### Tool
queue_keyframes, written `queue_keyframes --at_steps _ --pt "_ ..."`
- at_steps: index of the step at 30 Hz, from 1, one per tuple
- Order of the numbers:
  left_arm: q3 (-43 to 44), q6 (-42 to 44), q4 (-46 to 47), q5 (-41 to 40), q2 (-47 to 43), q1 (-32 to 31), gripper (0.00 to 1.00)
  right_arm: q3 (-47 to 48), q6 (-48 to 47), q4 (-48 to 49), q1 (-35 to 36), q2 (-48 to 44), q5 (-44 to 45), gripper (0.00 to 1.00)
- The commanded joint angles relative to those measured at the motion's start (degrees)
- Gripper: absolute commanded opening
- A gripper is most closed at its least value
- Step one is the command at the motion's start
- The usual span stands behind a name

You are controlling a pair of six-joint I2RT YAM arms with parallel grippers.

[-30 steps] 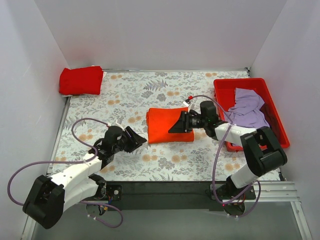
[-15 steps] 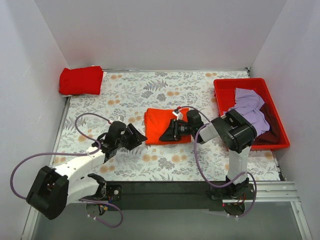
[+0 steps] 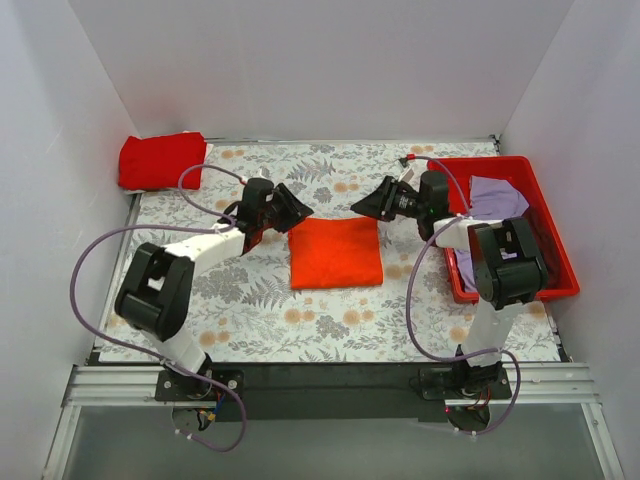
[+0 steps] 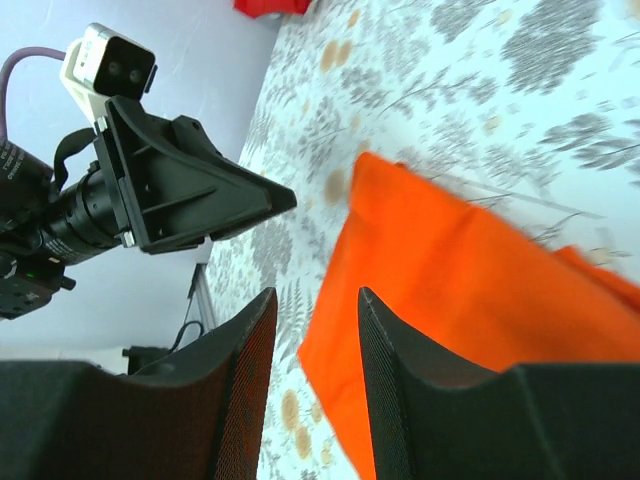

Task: Fold and stack the t-shirts
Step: Fold the tshirt

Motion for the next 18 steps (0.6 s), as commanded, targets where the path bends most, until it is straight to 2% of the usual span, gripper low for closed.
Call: queue_keyframes --at_steps 1,4,5,9,14,18 --pt "6.2 3.0 2.4 1.2 7.7 1.7 0.34 3.2 -1.3 -0.7 -1.7 4.6 0.5 0.45" --pt "8.5 3.2 3.7 2.0 12.4 2.6 0.26 4.4 -2.1 -0.7 -3.2 8.4 3.3 0.45" --pt "8.6 3.1 4.1 2.0 15.1 2.8 0.20 4.7 -2.1 -0.6 -3.7 9.4 4.0 0.45" --pt "7.5 1.7 5.8 1.9 19.6 4.6 0.13 5.6 -3.7 -0.7 -5.2 14.4 6.3 0.45" --pt "3.7 0.6 7.6 2.3 19.7 6.3 0.12 6.1 -4.7 -1.0 -5.8 16.6 7.1 0.44" --pt "3.2 2.3 6.6 2.5 16.0 6.6 0.15 7.2 -7.2 -5.7 -5.7 13.3 6.8 0.44"
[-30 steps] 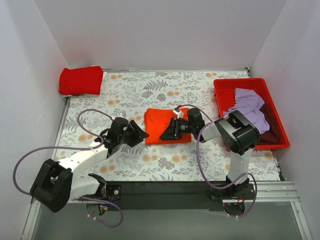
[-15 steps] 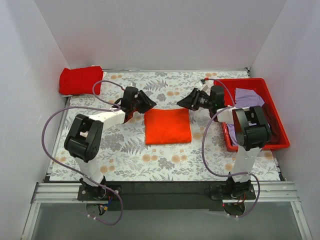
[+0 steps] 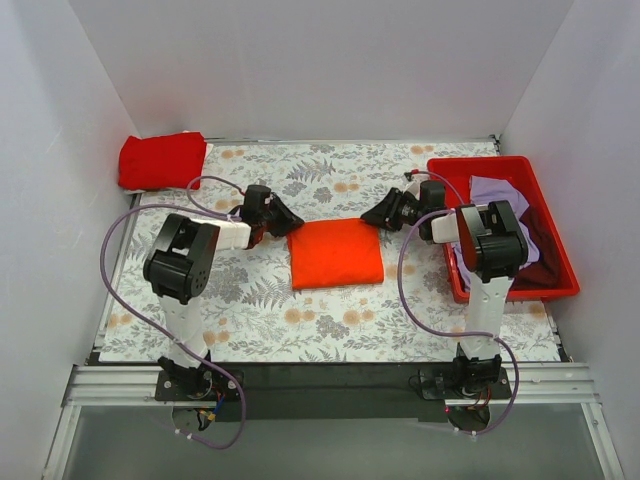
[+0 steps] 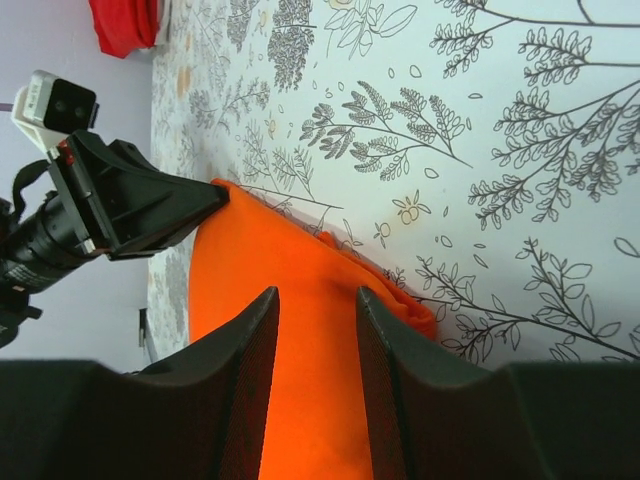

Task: Fold and stack the t-shirts
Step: Fold the tshirt

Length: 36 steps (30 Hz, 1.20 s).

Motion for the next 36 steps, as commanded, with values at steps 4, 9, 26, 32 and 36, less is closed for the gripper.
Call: queue_keyframes --at_steps 4,9,26,32,36 --pt "0.0 5.0 -5.9 -0.6 -10.4 0.9 0.27 3.3 -12.6 -13.7 0.0 -9.9 4.1 0.45" --pt "0.4 9.6 -14.0 -4.5 -21.5 0.9 0.44 5.7 -22.7 -29.0 2.1 -19.8 8.3 0.49" --pt "-13.5 15.7 -42.5 -20.7 -48.4 7.0 0.98 11.3 -37.1 -57.0 44.5 -25.3 47.5 0.66" --pt "-17.3 15.4 -43.1 -20.1 -46.6 11.0 0.98 22.8 -39.1 -61.8 52.8 -14.9 53.6 0.66" --pt "-16.8 14.5 -43.2 -17.0 -44.5 13.2 0.98 27.7 -39.8 -63.3 55.1 -9.9 56.4 0.64"
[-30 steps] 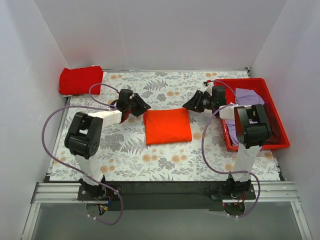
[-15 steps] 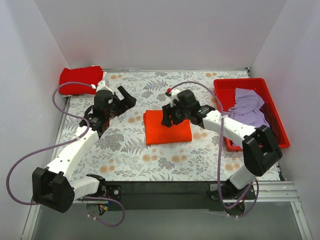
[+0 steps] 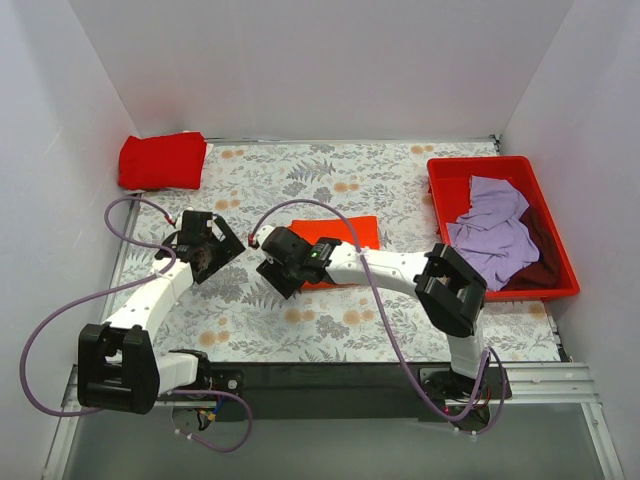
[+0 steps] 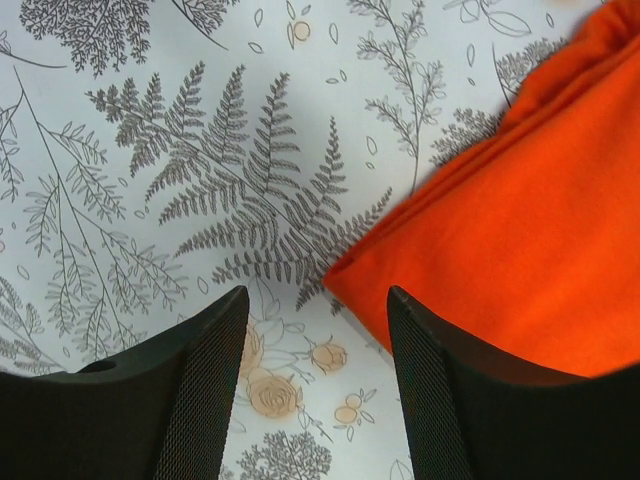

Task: Fold and stack the t-shirts
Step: Fold the tshirt, then neatly place the folded tshirt to the corner

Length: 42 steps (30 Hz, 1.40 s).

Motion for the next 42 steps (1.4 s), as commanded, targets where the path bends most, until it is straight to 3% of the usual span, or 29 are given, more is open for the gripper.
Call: queue_keyframes --at_steps 1,12,24,29,31,33,38,42 --pt "0.5 0.0 -0.3 1.3 0.3 1.8 0.98 5.5 -1.7 -2.7 1.3 2.9 6.3 0.64" --pt "-0.4 -0.8 0.7 5.4 0.4 5.7 0.98 10.1 -2.7 -7.3 3.5 10.3 12.6 0.50" --pt "-1.0 0.0 2.0 9.6 0.8 6.4 0.98 7.3 -2.4 -8.0 4.3 10.7 14.6 0.47" --pt "-1.5 0.7 2.8 11.9 1.5 6.4 0.98 6.7 -2.6 -8.0 4.3 11.5 14.6 0.33" --pt "-1.4 0.7 2.8 12.6 2.8 6.4 0.98 6.6 -2.7 -8.0 4.3 11.5 14.8 0.13" --pt "-0.9 0.3 2.8 13.9 4.8 6.4 0.98 6.5 -2.7 -8.0 4.3 11.1 14.9 0.03" --pt "-1.1 -1.5 4.5 19.9 8.1 6.5 0.91 5.0 -2.8 -6.5 4.3 7.1 14.0 0.01" --pt "-4.6 -6.3 10.5 30.6 9.0 6.5 0.84 3.3 -2.4 -4.2 4.2 3.3 12.9 0.01"
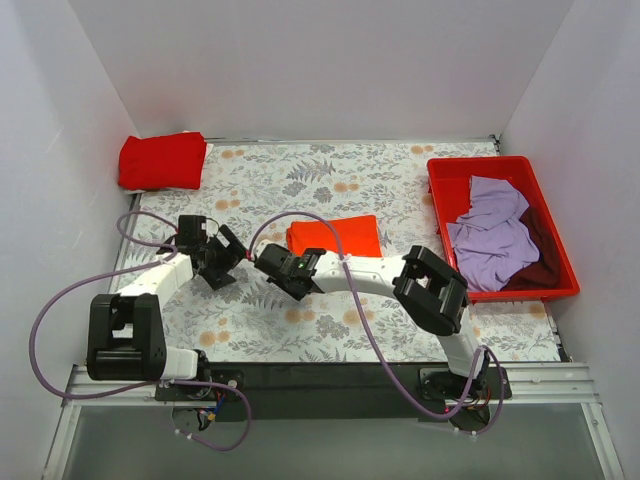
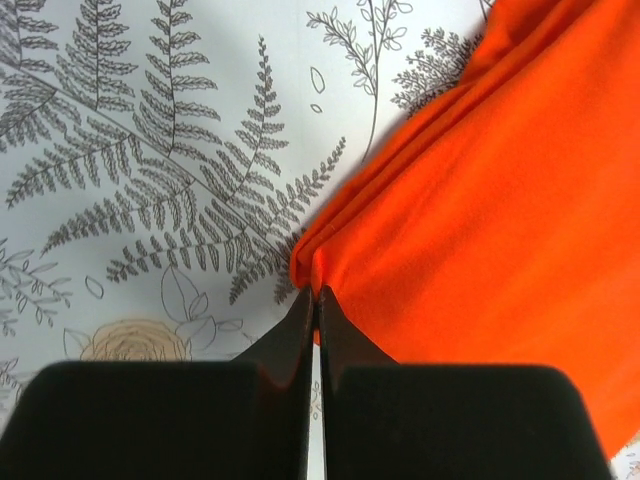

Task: Fold and stack the t-shirts
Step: Neatly place the folded tshirt to the corner

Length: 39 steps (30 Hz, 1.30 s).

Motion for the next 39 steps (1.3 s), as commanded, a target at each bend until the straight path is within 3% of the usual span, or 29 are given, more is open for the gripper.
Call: queue_keyframes --at_steps 1,10,19,28,32,36,39 --pt "-3.1 -5.3 6.6 11.4 -0.4 0.2 0.84 -1.4 0.5 2.6 0.2 -6.2 -0.7 0.01" --pt "-8.5 -16.4 20.8 20.1 3.4 -2.8 0.86 -4.6 2.6 5.1 -0.4 -11.4 -1.4 0.01" --pt "-9.5 -26.2 33.4 16.9 9.2 -11.2 0.87 -7.4 4.0 7.5 -1.6 -13.4 -3.6 0.01" --pt "-7.9 -30.9 37.4 13.8 15.3 -16.2 0.84 -8.4 4.6 8.4 -2.0 -14.1 -4.8 0.01" --pt "-8.8 -31.4 38.2 12.2 16.3 -17.5 0.72 -9.0 4.8 8.9 -2.3 -14.7 -5.2 0.01" --pt "-10.4 -31.5 39.4 10.2 16.2 -18.0 0.47 -9.8 4.9 9.5 -2.4 -14.7 -5.8 0.01" --pt "-10.4 -30.5 40.3 9.8 16.2 -18.1 0.34 -10.1 5.3 10.0 -2.4 -14.8 -6.9 0.01"
